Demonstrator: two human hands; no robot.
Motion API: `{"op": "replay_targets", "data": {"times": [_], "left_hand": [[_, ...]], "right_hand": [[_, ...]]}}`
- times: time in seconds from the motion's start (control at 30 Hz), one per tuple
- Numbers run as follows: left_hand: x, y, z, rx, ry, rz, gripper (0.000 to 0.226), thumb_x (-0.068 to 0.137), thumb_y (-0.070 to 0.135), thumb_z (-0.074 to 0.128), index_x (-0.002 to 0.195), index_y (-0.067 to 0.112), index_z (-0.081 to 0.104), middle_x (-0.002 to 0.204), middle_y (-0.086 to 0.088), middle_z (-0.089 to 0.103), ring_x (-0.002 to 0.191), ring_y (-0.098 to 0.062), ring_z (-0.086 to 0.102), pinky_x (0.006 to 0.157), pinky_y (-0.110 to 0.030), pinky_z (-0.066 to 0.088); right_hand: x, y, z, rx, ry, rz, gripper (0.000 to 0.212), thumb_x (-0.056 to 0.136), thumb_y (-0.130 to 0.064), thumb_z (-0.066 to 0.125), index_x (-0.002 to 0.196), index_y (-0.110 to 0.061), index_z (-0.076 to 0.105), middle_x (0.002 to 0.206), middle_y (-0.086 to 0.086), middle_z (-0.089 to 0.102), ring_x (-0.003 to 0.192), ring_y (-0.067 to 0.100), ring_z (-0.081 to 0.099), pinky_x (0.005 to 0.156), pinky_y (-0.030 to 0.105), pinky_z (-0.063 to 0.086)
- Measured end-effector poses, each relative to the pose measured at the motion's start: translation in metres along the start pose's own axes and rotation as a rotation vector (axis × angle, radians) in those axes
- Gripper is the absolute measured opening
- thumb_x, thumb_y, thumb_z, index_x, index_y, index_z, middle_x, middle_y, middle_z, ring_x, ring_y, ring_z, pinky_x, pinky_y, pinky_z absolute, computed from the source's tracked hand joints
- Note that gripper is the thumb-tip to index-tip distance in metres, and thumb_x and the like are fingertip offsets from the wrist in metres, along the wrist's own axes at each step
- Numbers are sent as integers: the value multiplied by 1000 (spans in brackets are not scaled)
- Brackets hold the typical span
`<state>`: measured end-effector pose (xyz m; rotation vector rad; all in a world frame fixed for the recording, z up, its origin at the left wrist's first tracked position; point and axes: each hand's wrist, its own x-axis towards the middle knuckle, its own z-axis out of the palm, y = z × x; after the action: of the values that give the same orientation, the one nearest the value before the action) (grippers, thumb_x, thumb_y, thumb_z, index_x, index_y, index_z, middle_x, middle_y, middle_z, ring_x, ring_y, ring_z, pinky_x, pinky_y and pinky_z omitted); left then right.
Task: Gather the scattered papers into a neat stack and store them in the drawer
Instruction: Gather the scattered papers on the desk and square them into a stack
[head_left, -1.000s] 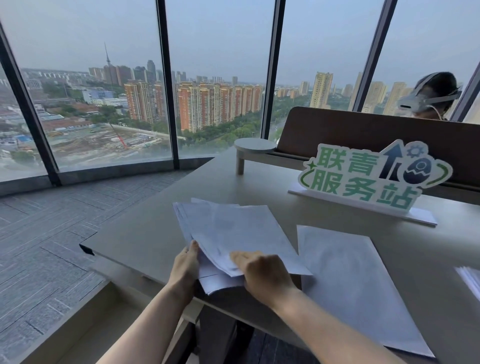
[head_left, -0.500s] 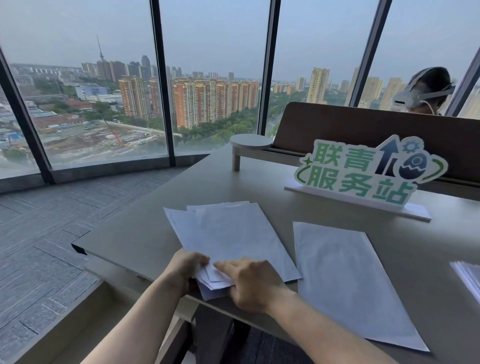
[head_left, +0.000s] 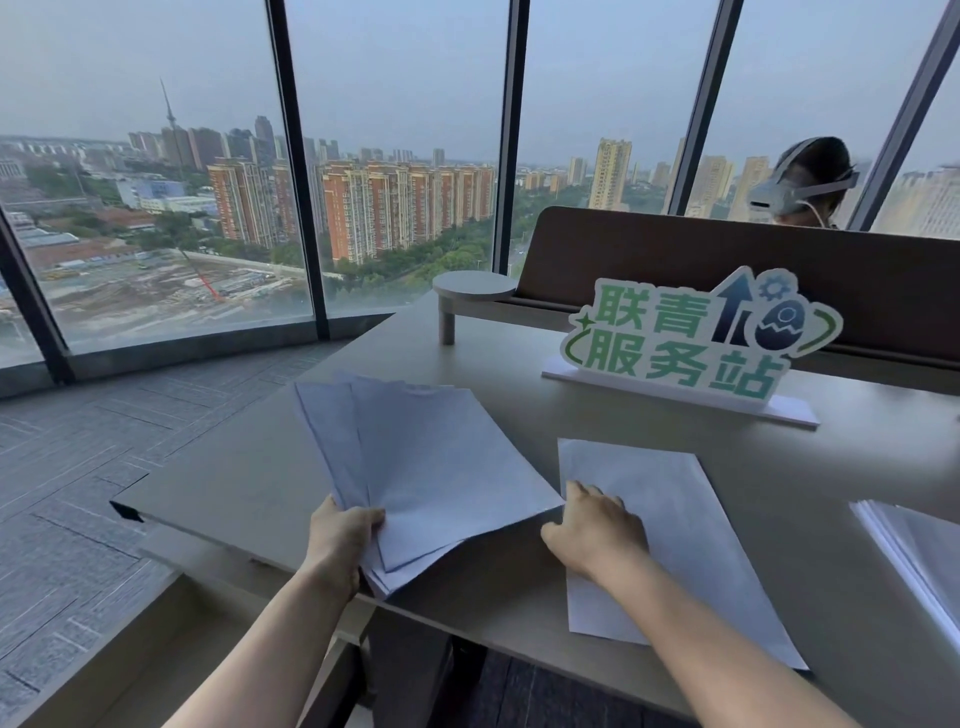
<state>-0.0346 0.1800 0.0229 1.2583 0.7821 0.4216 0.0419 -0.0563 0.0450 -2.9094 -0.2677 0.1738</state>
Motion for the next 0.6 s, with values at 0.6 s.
{"op": "replay_targets", "data": {"times": [0.6], "left_hand": [[-12,2,2,10,19,34,34,82,-16,53,112,0,55,102,-15,61,89,-31,58,84,-36,46]], "right_hand": [[8,4,11,-45,-119,265,66,74,-23,47,137,-14,29,134,18,44,122,42,44,101,51,42]]}}
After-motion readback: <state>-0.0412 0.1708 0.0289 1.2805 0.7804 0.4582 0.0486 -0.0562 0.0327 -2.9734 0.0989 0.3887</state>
